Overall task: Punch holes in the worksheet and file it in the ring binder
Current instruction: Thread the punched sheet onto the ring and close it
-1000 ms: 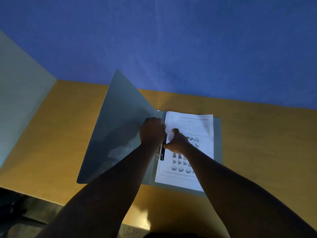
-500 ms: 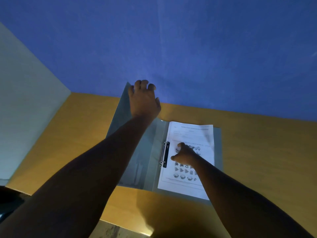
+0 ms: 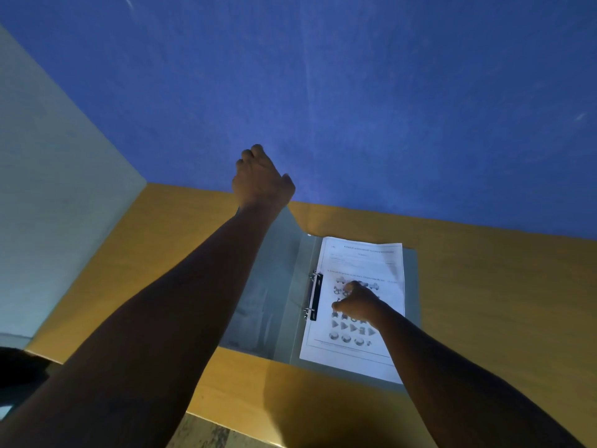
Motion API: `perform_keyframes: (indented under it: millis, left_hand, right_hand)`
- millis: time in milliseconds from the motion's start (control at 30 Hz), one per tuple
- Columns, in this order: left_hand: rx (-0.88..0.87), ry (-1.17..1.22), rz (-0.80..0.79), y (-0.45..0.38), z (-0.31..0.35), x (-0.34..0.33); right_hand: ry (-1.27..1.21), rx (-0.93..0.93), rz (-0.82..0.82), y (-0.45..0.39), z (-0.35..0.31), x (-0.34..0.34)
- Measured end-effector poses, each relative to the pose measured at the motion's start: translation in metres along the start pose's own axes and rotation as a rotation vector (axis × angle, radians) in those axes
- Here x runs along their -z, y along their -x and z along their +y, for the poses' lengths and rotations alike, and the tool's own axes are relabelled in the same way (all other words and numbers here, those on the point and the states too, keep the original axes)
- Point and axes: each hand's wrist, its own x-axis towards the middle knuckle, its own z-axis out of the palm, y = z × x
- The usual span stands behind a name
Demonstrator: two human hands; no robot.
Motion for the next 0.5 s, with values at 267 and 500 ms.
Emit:
perform_keyframes:
  millis: [267, 500]
  left_hand:
    - [0.013, -0.018, -0.108, -0.002, 0.029, 0.004]
    - [-0.002, -0.006, -0.199, 0.005, 0.054, -0.006]
  right_hand:
    - [-0.055, 0.008, 0.034, 0.005, 0.012, 0.009]
    - [-0.088, -0.022, 0.037, 0.01, 0.024, 0.018]
